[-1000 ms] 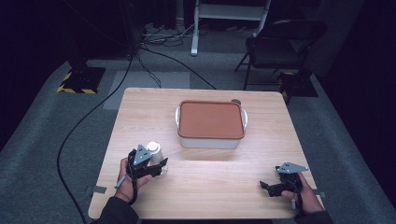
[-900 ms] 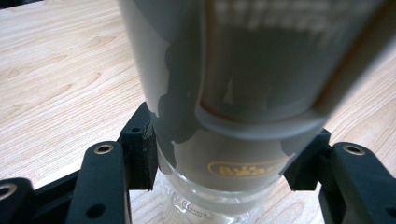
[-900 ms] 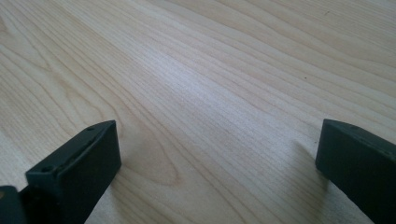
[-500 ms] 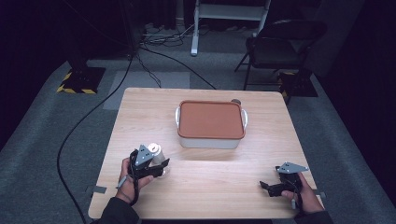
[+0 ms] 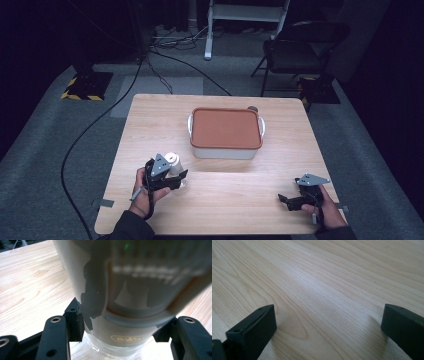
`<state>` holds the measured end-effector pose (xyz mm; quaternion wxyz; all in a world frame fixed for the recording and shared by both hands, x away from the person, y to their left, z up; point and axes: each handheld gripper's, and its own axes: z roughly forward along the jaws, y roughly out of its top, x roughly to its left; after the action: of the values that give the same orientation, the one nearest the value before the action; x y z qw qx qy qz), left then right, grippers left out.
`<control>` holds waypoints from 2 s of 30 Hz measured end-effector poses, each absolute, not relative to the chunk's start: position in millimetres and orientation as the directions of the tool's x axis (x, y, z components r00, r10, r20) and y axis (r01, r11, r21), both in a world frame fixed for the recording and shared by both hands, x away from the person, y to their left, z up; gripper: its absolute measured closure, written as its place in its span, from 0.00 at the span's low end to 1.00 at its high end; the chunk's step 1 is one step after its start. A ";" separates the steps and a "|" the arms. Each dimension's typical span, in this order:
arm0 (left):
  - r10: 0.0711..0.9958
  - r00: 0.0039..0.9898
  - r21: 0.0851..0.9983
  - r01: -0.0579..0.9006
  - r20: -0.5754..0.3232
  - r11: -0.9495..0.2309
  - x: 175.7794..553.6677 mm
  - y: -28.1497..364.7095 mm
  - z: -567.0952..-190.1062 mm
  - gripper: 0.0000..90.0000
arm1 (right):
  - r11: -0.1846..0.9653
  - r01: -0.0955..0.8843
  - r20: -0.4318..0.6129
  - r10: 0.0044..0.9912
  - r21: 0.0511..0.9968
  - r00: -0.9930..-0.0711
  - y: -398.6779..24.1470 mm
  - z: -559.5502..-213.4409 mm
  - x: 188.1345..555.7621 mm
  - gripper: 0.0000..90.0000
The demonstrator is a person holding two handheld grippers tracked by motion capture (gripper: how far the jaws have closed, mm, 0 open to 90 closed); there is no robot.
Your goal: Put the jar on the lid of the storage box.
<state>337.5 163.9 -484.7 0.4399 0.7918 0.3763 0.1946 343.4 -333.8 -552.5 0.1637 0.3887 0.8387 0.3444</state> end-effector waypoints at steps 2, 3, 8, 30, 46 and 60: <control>0.763 0.646 0.842 0.422 -0.018 -0.337 337.9 160.0 -483.0 0.45 | 0.461 0.539 -0.007 0.765 0.705 -0.644 -333.8 -552.5 343.4 0.00; 0.765 0.644 0.841 0.423 -0.017 -0.337 338.0 158.1 -482.3 0.45 | 0.461 0.539 -0.007 0.765 0.705 -0.644 -333.8 -552.5 343.4 0.00; 0.762 0.646 0.836 0.434 -0.029 -0.336 339.7 152.5 -478.7 0.45 | 0.461 0.539 -0.007 0.765 0.705 -0.644 -333.8 -552.5 343.4 0.00; 0.746 0.665 0.826 0.431 -0.019 -0.363 348.0 122.8 -469.4 0.45 | 0.461 0.539 -0.007 0.765 0.705 -0.644 -333.8 -552.5 343.4 0.00; 0.741 0.672 0.821 0.432 -0.017 -0.373 353.2 106.5 -466.6 0.45 | 0.461 0.539 -0.007 0.765 0.705 -0.644 -333.8 -552.5 343.4 0.00; 0.757 0.653 0.820 0.446 -0.023 -0.359 359.9 95.7 -461.3 0.45 | 0.461 0.539 -0.007 0.765 0.705 -0.644 -333.8 -552.5 343.4 0.00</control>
<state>359.9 95.7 -461.3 0.4247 0.8038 0.3741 0.1832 343.4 -333.8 -552.5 0.1638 0.3886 0.8388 0.3444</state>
